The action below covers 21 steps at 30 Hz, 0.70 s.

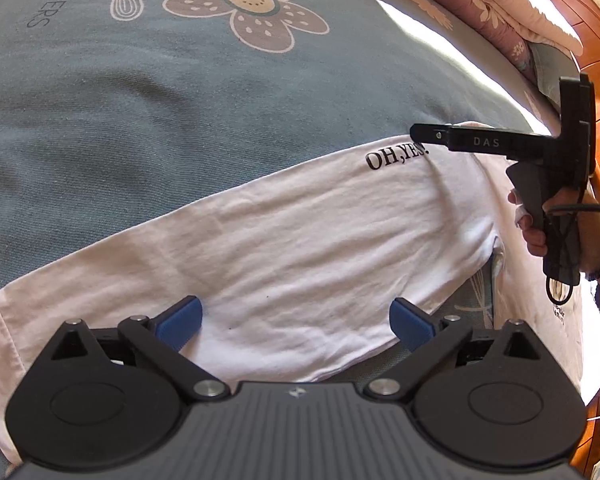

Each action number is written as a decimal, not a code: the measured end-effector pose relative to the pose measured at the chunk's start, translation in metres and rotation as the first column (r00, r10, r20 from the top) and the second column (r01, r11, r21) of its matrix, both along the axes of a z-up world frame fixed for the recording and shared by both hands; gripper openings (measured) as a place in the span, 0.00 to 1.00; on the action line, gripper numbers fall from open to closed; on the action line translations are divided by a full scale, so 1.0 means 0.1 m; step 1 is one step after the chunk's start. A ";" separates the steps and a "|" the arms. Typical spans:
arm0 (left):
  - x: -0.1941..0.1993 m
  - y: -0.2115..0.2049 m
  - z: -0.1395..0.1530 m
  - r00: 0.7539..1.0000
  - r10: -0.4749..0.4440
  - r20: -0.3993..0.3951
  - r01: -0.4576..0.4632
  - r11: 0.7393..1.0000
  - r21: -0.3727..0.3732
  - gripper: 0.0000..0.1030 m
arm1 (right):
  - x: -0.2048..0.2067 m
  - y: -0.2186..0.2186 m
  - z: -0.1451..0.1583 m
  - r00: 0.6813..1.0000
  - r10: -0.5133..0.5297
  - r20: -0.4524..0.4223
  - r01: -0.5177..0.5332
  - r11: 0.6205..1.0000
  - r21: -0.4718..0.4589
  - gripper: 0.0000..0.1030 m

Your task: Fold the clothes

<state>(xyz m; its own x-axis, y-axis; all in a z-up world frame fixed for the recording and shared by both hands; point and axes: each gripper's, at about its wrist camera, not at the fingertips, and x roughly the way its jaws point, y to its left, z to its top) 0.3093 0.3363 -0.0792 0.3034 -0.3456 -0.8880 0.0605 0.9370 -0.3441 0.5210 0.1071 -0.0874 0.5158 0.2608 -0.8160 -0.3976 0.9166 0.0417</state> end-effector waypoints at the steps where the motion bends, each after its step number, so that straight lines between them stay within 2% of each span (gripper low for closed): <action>1: 0.01 0.00 0.02 1.000 -0.007 -0.006 0.007 1.000 0.012 0.96 | 0.04 0.03 -0.01 1.000 -0.006 0.019 0.006 1.000 -0.010 1.00; 2: 0.01 0.00 0.05 1.000 -0.010 -0.005 0.010 1.000 0.027 0.95 | 0.08 0.02 0.02 1.000 -0.006 -0.001 0.006 1.000 -0.005 1.00; 4: -0.01 0.01 0.15 0.999 -0.020 0.049 0.017 0.998 0.064 0.95 | 0.05 -0.05 0.14 1.000 -0.011 -0.007 0.011 1.000 0.018 1.00; 6: -0.04 0.03 0.22 0.996 -0.023 0.085 0.014 0.995 0.096 0.95 | -0.14 -0.13 0.27 1.000 -0.010 0.021 0.009 1.000 0.022 1.00; 8: -0.08 0.07 0.18 0.997 -0.008 0.079 -0.001 0.993 0.116 0.95 | -0.39 -0.16 0.32 1.000 0.009 0.025 -0.010 1.000 0.004 1.00; 11: -0.16 0.15 0.01 0.999 0.023 0.039 -0.028 0.990 0.135 0.95 | -0.73 -0.04 0.25 0.998 0.069 0.008 -0.069 0.997 -0.025 1.00; 13: -0.28 0.21 0.00 0.999 0.012 0.050 -0.019 0.991 0.132 0.96 | -0.86 0.09 0.10 0.993 0.113 -0.026 -0.114 0.993 -0.037 1.00; 15: -0.41 0.26 0.02 0.999 -0.004 0.047 -0.003 0.990 0.140 0.96 | -0.93 0.16 0.00 0.994 0.102 -0.033 -0.104 0.994 -0.047 1.00; 18: -0.55 0.42 0.05 1.000 0.015 -0.020 -0.011 0.981 0.195 0.94 | -0.96 0.15 -0.02 0.997 0.069 -0.021 -0.069 0.997 -0.020 1.00; 21: -0.56 0.54 0.20 0.999 0.045 0.028 -0.050 0.984 0.171 0.92 | -0.95 0.15 -0.01 0.997 0.075 -0.029 -0.076 0.997 -0.026 1.00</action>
